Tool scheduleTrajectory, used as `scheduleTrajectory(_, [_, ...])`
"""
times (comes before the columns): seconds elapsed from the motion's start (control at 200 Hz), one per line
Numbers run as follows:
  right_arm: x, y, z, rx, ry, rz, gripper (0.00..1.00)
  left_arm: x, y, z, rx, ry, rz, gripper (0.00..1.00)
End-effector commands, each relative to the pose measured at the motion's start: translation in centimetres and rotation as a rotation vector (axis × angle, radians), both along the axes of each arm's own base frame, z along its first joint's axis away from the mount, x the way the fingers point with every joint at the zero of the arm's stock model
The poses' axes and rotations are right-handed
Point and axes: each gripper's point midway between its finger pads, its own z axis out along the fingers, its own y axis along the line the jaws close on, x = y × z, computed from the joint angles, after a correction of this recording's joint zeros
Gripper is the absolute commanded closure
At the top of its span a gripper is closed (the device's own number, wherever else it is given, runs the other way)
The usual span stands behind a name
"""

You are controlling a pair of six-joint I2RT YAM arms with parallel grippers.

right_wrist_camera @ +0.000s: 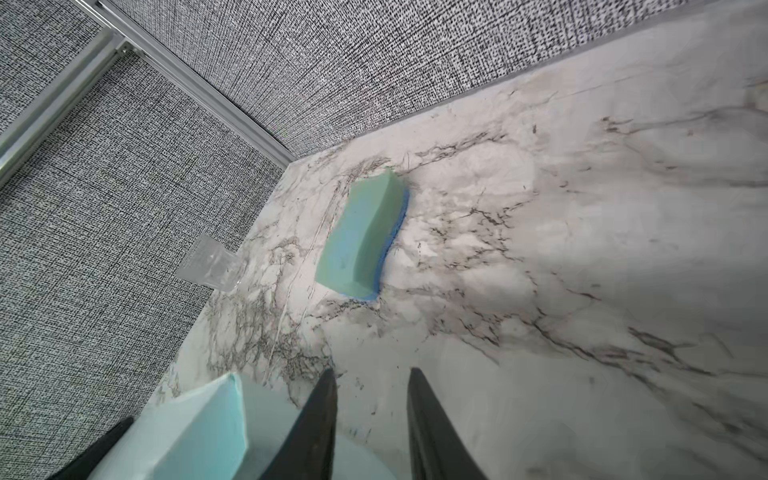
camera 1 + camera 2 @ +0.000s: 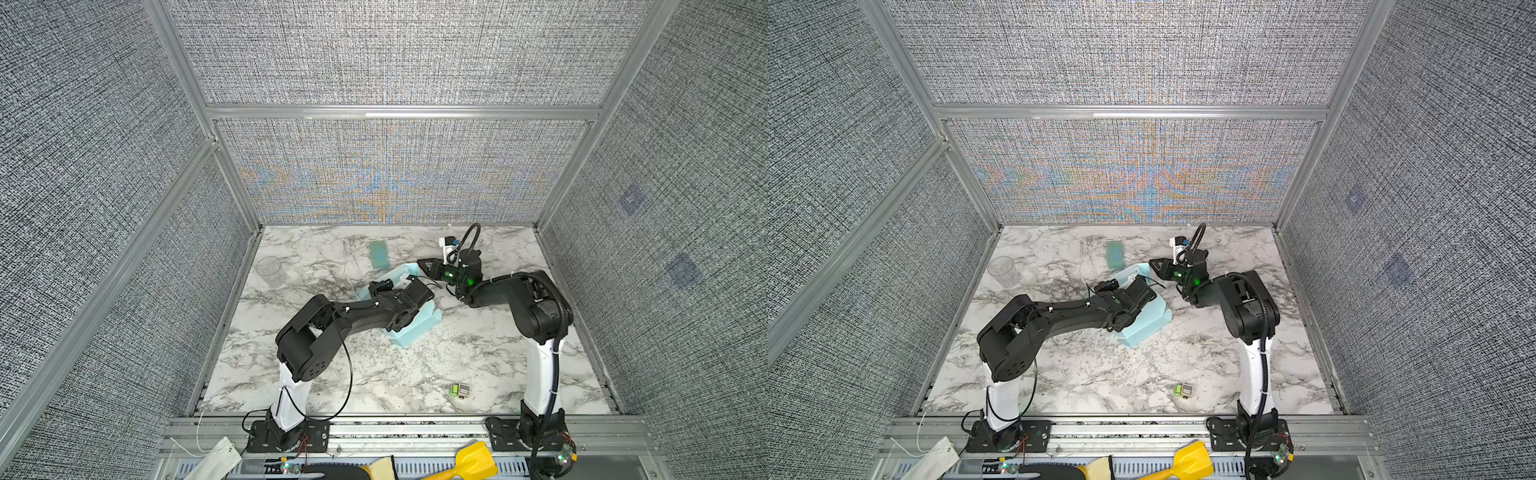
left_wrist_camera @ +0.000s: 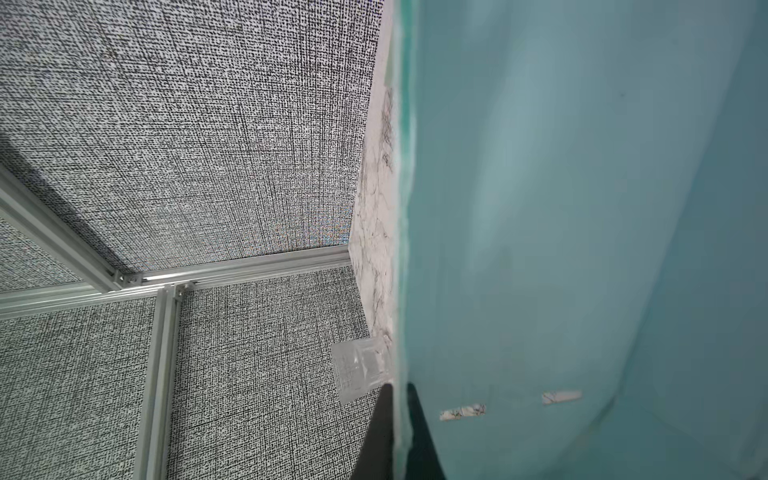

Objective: Fold the paper box

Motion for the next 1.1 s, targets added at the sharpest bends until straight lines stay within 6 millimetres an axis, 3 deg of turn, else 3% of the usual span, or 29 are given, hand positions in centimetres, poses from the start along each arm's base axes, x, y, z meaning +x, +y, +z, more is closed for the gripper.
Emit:
scheduleTrajectory(0.0, [-0.3,0.9,-1.9,-0.038,0.100,0.019,0.69,0.1,0.0,0.2,-0.003,-0.011,0.005,1.00])
scheduleTrajectory(0.425, [-2.4,1.4,-1.6,-0.047,0.097,0.039,0.69,-0.1,0.0,-0.3,-0.023,-0.002,0.010,1.00])
scheduleTrajectory(0.765, [-5.0,1.8,1.2,0.031,-0.126,0.121,0.65,-0.5,0.4,-0.8,-0.044,0.018,0.012,1.00])
scheduleTrajectory(1.096, [-6.1,2.4,1.5,0.021,-0.265,0.198,0.57,-0.3,0.1,-0.5,-0.056,0.021,0.008,1.00])
